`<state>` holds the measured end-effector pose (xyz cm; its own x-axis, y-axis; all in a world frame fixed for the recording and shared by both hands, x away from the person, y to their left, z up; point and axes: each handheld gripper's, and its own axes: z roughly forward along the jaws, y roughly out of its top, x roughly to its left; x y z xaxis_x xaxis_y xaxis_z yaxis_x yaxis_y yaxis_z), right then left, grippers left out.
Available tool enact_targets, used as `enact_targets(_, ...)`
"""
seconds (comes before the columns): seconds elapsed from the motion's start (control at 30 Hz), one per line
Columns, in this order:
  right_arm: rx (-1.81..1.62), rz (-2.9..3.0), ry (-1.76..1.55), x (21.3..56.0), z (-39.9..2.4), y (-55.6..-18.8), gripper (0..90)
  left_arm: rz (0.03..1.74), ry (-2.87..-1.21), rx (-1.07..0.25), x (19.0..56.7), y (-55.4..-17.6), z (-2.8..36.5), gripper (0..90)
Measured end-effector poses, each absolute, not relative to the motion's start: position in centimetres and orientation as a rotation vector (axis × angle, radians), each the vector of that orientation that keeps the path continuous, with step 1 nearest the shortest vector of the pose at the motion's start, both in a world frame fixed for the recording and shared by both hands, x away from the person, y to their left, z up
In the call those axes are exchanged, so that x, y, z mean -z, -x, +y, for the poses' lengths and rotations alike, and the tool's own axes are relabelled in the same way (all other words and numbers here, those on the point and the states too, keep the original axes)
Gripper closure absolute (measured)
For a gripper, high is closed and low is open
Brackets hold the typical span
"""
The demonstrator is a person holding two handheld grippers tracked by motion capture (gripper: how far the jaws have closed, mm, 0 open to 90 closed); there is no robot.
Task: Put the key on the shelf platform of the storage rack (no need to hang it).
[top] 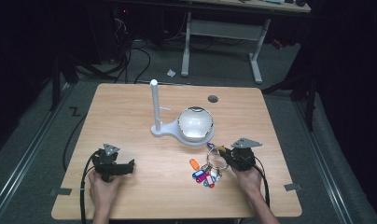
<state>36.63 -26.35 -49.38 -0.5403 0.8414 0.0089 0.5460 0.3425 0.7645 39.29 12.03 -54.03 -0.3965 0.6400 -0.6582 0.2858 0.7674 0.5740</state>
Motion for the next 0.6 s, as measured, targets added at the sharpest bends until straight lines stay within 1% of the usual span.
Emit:
enact_targets(0.33, -1.086, 2.221, -1.197, 47.4, -26.9, -36.4, 79.7, 1.991, -0.701, -0.463, 54.0, -39.3, 12.1, 0.7)
enact_targets(0.6, -1.138, 2.202, -1.155, 44.9, -27.5, -36.4, 79.9, 1.991, -0.702, -0.464, 54.0, -39.3, 12.1, 0.7)
